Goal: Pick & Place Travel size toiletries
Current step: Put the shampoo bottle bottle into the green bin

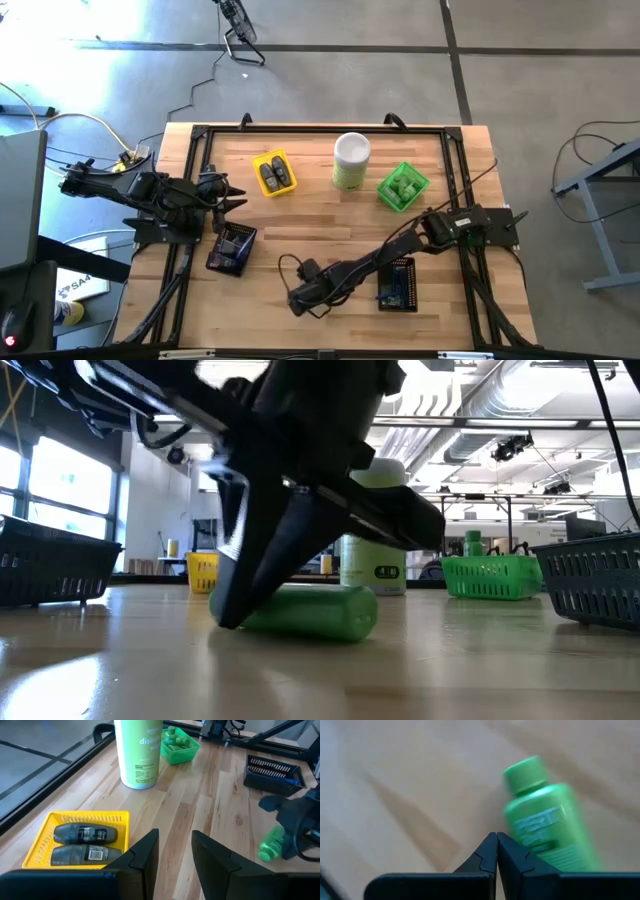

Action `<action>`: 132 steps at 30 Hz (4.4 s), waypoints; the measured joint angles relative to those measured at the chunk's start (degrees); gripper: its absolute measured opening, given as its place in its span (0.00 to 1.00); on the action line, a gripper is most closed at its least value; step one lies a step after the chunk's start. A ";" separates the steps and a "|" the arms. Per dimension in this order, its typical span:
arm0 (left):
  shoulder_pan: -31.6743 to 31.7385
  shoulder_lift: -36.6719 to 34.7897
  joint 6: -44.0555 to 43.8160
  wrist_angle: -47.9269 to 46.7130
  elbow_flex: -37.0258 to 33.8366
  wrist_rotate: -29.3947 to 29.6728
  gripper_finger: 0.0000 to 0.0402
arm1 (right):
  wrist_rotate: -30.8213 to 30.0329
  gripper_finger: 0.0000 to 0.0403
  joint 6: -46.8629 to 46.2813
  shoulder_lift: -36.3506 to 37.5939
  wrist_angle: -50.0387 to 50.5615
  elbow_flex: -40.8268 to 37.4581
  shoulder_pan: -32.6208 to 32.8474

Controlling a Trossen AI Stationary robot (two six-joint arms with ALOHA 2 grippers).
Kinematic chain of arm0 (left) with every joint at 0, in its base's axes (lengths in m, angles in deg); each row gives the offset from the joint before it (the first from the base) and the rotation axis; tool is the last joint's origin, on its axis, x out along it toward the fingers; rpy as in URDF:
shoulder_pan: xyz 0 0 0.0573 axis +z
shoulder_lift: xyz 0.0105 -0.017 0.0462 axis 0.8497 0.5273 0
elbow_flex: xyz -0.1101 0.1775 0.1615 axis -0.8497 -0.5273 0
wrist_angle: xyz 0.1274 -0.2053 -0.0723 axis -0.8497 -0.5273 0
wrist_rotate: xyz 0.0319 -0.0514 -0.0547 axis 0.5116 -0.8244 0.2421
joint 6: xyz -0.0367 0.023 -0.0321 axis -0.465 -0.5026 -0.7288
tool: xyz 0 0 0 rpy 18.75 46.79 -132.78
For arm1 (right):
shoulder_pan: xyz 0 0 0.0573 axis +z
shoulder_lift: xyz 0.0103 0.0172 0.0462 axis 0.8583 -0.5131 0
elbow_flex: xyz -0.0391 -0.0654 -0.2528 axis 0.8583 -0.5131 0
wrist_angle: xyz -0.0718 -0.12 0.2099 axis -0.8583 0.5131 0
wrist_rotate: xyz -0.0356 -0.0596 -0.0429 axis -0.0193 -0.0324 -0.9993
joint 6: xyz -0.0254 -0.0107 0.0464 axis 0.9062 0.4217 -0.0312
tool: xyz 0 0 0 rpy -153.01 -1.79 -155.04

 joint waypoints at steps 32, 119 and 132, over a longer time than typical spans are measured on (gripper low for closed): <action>0.00 0.02 0.02 -2.60 0.00 0.00 0.28 | -10.25 0.01 -7.51 0.17 23.11 0.09 -0.50; 0.00 0.02 0.00 -2.54 0.00 0.13 0.28 | 7.69 0.78 13.35 11.98 8.50 -19.05 -7.34; 0.00 0.00 0.00 -2.64 0.00 0.13 0.28 | 6.79 0.60 13.54 11.95 8.53 -19.39 -7.45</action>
